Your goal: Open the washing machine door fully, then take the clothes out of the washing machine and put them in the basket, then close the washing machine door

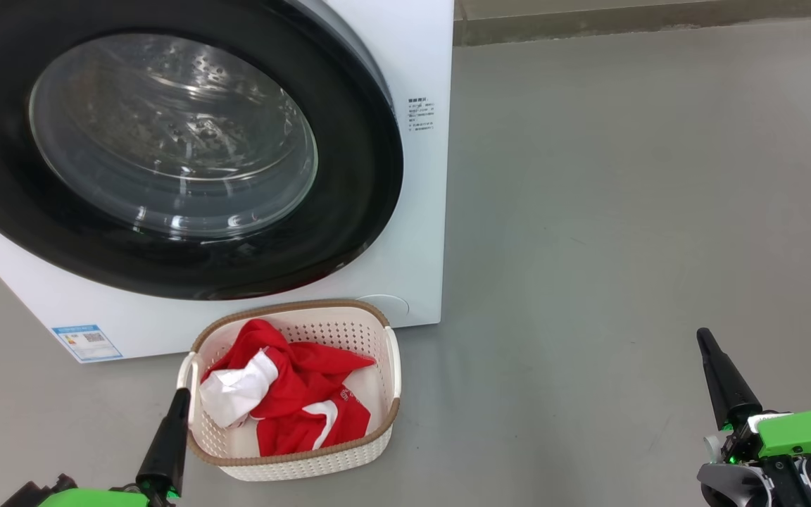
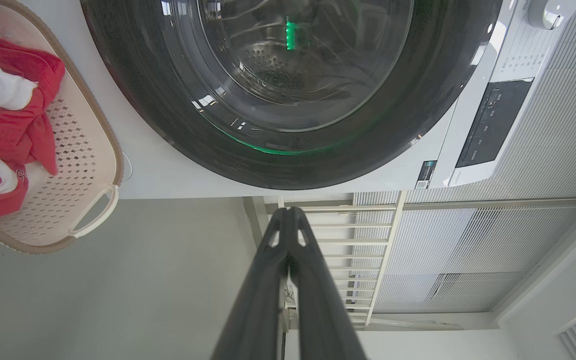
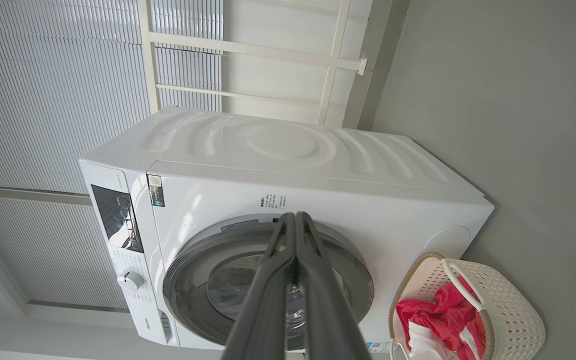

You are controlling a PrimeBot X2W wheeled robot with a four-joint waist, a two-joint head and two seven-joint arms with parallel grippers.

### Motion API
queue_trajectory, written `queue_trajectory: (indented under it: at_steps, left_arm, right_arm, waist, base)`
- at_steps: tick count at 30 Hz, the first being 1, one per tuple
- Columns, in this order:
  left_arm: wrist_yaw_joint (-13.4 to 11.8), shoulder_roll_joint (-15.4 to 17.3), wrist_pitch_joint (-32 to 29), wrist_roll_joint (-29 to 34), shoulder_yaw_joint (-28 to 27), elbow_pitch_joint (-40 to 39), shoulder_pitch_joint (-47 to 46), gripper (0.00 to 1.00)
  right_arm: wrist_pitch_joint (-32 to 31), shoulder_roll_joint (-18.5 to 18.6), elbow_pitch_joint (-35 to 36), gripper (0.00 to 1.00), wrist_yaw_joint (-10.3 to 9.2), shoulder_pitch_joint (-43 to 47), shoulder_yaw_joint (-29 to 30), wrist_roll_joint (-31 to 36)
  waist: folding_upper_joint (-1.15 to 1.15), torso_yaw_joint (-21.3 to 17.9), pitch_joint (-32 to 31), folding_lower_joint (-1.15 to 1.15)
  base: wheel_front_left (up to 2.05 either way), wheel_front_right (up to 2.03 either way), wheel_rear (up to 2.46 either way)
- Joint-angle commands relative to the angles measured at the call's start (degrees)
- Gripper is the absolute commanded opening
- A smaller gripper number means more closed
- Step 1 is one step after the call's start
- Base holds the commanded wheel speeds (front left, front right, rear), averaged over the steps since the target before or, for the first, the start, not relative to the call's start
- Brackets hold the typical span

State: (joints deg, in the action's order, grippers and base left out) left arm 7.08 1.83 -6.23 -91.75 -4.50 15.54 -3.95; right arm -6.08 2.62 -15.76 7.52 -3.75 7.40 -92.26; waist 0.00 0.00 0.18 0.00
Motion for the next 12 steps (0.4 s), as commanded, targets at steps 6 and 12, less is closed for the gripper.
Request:
queue_trajectory:
  at_steps: [6,12]
  left_arm:
    - [0.41,1.05,-0.25,-0.41,-2.02,-1.5,-2.24,0.0]
    - [0.41,1.05,-0.25,-0.41,-2.02,-1.5,-2.24,0.0]
  right_arm:
    - [-0.42,0.29,1.74,0.0,-0.03,-2.44,-0.86,0.11]
    - [-0.42,0.29,1.74,0.0,-0.03,-2.44,-0.86,0.11]
  waist:
    - [0.0,0.0,0.0,0.0]
    - [0.0,0.0,0.0,0.0]
  base:
    - [0.0,0.0,0.0]
    - [0.0,0.0,0.0]
